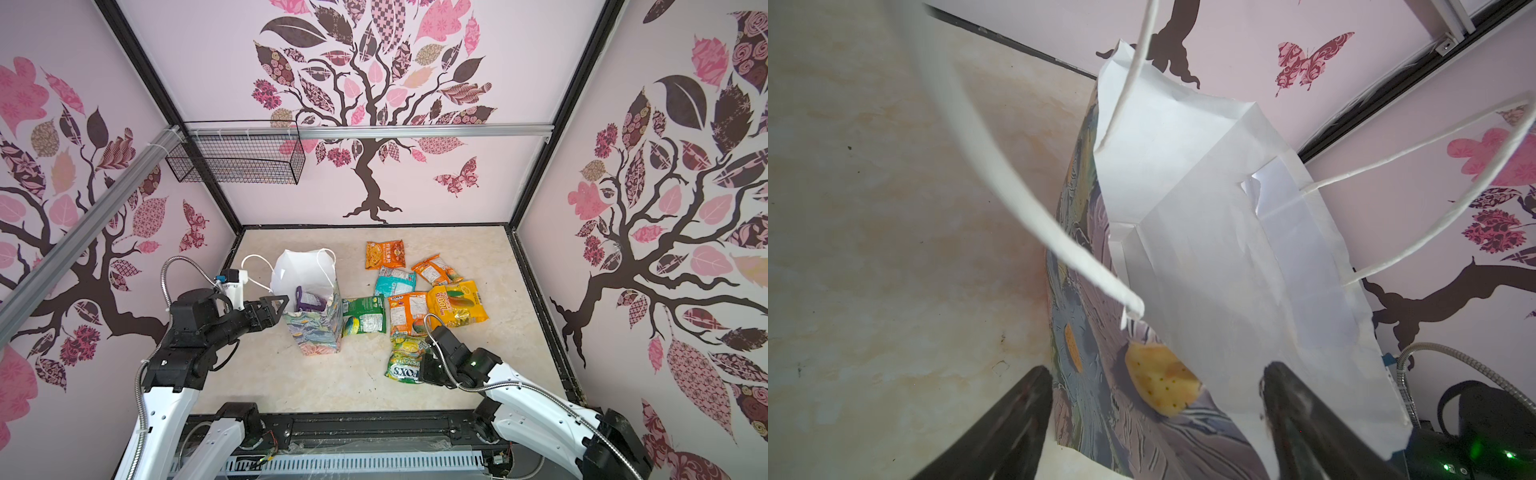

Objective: Place the snacks into the paper bag
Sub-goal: 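Lift the green Fox's packet with the right gripper, raising it high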

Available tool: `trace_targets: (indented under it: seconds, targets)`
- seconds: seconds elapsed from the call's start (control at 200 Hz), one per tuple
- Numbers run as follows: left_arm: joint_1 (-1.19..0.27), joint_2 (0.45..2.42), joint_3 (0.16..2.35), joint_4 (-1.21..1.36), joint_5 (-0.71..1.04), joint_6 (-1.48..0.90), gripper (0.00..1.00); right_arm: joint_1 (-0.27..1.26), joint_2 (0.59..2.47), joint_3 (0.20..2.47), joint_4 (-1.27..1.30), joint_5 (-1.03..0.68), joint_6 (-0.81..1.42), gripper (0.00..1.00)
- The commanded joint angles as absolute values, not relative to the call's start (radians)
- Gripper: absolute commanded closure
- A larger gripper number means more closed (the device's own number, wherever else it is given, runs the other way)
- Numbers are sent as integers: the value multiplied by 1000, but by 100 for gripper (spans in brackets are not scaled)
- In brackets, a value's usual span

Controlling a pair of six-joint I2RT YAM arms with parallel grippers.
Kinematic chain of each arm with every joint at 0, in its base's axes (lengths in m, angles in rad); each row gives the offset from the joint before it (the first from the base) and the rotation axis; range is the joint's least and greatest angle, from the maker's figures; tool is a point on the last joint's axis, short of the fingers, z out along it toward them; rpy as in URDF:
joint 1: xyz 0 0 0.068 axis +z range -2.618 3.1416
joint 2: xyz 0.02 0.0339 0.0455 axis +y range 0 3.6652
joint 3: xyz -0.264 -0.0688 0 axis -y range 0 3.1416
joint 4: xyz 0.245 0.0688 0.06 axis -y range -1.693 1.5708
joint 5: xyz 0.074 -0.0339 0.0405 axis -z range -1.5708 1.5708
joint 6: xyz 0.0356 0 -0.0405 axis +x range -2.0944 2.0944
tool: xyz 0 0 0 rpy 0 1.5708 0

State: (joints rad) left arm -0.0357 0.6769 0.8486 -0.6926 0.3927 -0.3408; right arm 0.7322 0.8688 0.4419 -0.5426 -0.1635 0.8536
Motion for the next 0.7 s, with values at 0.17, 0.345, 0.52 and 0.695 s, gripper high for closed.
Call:
trace_targets:
  seconds: [0.17, 0.345, 0.52, 0.695]
  targets:
    - [-40, 646, 831, -681, 364, -337, 19, 737, 926, 687, -727, -28, 742, 100]
    - [-39, 647, 834, -685, 358, -339, 19, 737, 980, 806, -851, 46, 675, 100]
    - [-38, 638, 833, -685, 342, -343, 15, 737, 981, 878, -845, 31, 650, 100]
    - [-38, 638, 834, -688, 333, -347, 13, 737, 1022, 982, -888, 28, 616, 100]
